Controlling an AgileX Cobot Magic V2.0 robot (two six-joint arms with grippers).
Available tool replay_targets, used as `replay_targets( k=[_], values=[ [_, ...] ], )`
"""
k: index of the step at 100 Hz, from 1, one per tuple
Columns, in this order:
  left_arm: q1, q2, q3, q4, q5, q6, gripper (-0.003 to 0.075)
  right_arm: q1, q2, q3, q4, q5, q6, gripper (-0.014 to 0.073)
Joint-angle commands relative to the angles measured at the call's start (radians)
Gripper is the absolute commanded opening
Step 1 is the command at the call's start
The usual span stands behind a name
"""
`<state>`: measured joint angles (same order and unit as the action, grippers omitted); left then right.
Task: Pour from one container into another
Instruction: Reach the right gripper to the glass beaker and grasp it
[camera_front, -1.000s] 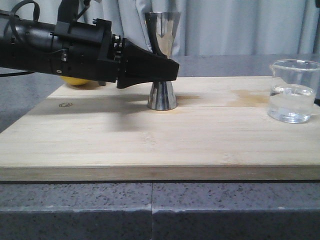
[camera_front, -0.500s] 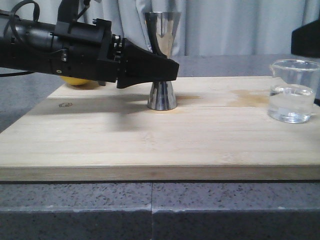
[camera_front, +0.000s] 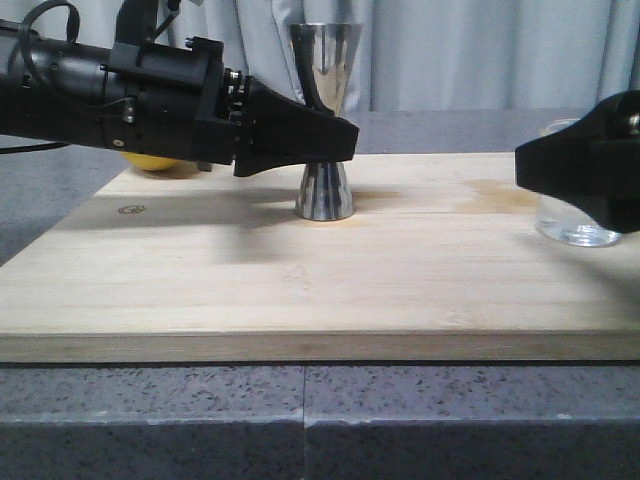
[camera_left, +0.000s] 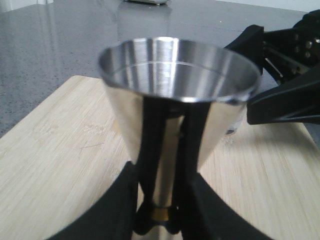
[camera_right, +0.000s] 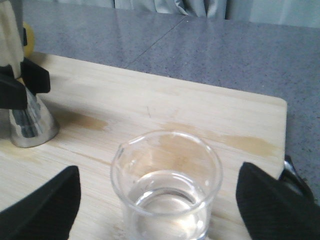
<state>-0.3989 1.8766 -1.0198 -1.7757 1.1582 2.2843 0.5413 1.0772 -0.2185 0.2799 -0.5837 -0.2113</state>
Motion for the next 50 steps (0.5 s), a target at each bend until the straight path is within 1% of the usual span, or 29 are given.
replay_targets(
  k=[1, 36, 50],
  values=[
    [-0.009, -0.038, -0.027, -0.076, 0.1, 0.002, 0.0104, 0.001, 0.03, -0.022, -0.01, -0.117, 0.004, 0.0574],
    [-0.009, -0.038, -0.027, -0.076, 0.1, 0.002, 0.0104, 0.001, 0.12, -0.022, -0.009, -0.206, 0.025, 0.0573],
    [-0.009, -0.038, -0.027, -0.076, 0.1, 0.002, 0.0104, 0.001, 0.142, -0.022, -0.009, -0.217, 0.036, 0.0564]
  ],
)
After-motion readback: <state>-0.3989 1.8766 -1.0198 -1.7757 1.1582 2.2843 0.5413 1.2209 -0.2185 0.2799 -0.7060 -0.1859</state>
